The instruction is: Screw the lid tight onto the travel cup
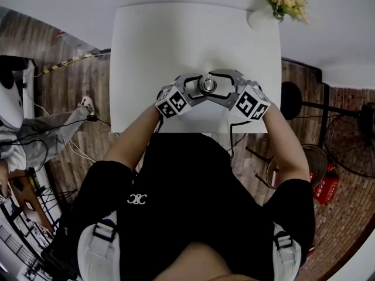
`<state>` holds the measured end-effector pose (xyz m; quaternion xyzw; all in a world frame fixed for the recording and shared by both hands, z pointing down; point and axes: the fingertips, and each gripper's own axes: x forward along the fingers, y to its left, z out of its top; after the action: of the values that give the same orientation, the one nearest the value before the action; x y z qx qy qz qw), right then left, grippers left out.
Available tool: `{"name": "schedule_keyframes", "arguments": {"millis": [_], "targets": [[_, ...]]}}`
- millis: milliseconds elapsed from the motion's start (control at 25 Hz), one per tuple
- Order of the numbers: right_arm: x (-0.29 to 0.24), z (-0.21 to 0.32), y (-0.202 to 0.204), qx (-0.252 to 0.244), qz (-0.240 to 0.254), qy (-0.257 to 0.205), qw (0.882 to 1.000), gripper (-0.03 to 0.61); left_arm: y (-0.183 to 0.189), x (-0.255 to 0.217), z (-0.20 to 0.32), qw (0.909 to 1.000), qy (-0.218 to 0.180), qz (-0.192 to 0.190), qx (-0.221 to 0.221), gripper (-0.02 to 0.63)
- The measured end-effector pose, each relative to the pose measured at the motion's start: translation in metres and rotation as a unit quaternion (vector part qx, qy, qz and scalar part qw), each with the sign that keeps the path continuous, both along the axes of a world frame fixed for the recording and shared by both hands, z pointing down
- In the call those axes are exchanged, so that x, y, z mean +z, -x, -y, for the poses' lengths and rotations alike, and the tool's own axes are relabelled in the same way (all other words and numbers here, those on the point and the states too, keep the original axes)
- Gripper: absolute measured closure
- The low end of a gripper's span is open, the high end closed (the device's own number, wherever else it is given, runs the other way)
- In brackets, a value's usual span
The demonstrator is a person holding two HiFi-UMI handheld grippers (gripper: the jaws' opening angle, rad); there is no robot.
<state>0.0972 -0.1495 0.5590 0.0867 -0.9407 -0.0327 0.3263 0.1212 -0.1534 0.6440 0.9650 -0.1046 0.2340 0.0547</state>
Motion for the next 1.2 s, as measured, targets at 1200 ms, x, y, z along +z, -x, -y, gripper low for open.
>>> {"name": "schedule_keyframes", "arguments": {"millis": [1200], "targets": [[0.040,-0.022,0.014,-0.334,-0.167,0.110,0.921,0.313,-0.001,-0.002,0.001,0.9993,-0.002,-0.008,0.035,0.239]]}}
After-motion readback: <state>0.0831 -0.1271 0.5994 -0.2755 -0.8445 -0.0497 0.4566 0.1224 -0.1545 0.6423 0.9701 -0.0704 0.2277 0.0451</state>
